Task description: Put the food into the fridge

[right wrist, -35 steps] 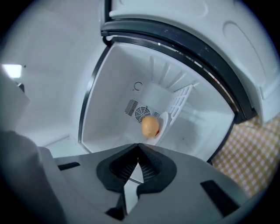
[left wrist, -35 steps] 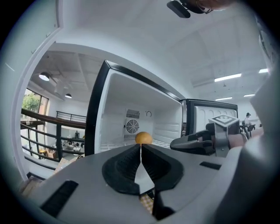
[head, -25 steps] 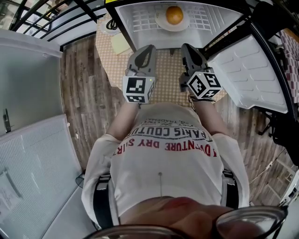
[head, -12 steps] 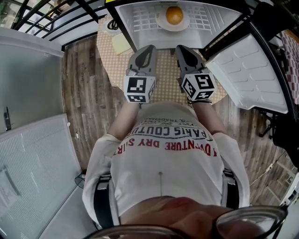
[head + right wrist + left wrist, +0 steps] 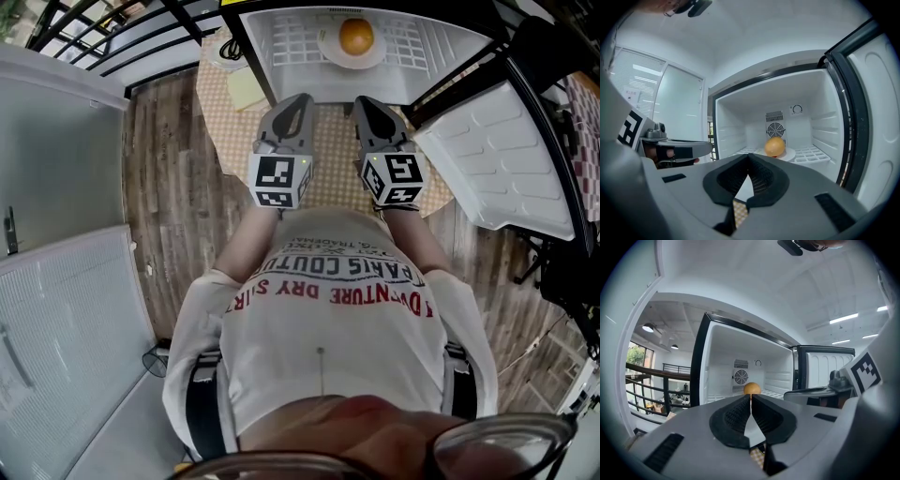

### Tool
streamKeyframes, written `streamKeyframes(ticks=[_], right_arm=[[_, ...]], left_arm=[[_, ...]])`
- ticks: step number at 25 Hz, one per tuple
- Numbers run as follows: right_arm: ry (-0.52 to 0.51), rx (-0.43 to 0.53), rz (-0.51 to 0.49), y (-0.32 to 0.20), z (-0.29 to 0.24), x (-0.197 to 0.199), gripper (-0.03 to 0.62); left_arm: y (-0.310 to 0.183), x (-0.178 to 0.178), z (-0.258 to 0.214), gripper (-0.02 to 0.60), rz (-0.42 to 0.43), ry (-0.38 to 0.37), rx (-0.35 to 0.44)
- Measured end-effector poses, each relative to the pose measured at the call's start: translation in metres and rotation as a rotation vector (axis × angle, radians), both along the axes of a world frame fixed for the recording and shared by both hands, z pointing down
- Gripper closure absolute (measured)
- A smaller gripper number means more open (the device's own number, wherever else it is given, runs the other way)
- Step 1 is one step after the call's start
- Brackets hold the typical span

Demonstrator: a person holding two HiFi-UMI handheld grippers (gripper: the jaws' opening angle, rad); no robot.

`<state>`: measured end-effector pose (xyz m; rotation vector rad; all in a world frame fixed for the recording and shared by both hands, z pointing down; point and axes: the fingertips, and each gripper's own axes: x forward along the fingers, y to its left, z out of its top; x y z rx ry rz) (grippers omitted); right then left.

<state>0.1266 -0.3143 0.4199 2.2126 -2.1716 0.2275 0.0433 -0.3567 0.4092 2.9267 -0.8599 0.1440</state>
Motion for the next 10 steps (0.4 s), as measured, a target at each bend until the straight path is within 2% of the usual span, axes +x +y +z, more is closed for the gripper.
streamKeyframes(ticks=[10], right_arm=[[0.062, 0.0, -0.003, -0.0031, -0.008, -0.0024, 0.568]], left_arm=[[-0.0011, 0.0047, 0.0019, 0.554, 0.002, -0.003, -0.003]])
